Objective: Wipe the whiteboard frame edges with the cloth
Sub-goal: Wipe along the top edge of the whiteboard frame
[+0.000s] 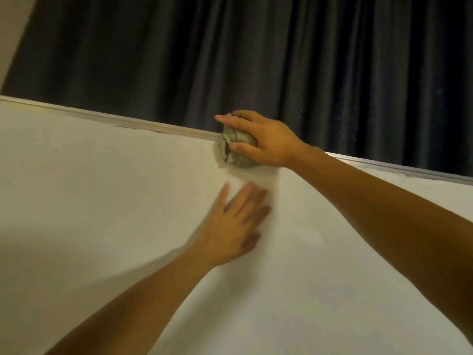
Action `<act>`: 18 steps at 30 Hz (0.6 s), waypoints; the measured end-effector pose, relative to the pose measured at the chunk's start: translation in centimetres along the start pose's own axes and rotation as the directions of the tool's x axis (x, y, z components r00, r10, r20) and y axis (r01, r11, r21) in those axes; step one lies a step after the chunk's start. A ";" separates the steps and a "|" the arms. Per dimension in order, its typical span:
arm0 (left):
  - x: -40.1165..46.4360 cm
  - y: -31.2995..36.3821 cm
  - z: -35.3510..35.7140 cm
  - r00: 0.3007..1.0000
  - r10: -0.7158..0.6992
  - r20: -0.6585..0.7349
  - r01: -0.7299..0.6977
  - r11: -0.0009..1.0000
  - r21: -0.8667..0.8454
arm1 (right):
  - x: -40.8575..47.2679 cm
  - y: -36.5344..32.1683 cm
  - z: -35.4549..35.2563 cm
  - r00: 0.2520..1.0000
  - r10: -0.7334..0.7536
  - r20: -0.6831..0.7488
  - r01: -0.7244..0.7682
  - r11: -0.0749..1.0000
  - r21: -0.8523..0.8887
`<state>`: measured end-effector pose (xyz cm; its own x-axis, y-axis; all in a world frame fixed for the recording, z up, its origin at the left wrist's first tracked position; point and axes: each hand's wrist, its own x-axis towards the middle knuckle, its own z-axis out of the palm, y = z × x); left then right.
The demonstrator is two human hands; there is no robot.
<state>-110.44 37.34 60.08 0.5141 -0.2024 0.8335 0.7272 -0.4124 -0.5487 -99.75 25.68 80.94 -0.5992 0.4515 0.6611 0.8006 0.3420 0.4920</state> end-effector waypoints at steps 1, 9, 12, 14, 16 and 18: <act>0.7 0.7 0.1 0.997 0.075 0.001 -0.075 0.997 -0.034 | 1.9 -1.4 0.5 1.000 -0.026 0.009 0.026 1.000 0.002; 4.0 3.1 1.5 0.999 -0.009 -0.042 0.005 0.995 -0.103 | 8.5 -4.3 3.4 0.995 -0.082 0.048 0.081 0.996 0.023; 4.6 4.1 2.0 1.000 -0.026 0.001 0.026 0.994 -0.108 | 7.9 -2.9 4.2 0.997 -0.065 0.030 0.064 0.997 0.043; 5.0 4.7 2.4 1.000 -0.016 0.020 0.018 0.995 -0.098 | 7.1 -2.0 4.3 0.997 -0.072 0.008 0.071 0.995 0.065; 5.4 5.2 2.7 1.000 -0.018 0.016 0.019 0.997 -0.079 | 6.4 -1.0 4.2 0.997 -0.076 -0.011 0.077 0.994 0.076; 5.6 5.4 2.8 1.000 -0.007 0.029 0.008 0.999 -0.033 | 5.7 -0.2 4.0 0.997 -0.080 -0.020 0.081 0.995 0.060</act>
<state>-102.32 36.49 61.59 0.5222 -0.1739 0.8349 0.7157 -0.4431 -0.5399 -103.32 31.52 82.34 -0.6608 0.4061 0.6312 0.7480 0.4263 0.5087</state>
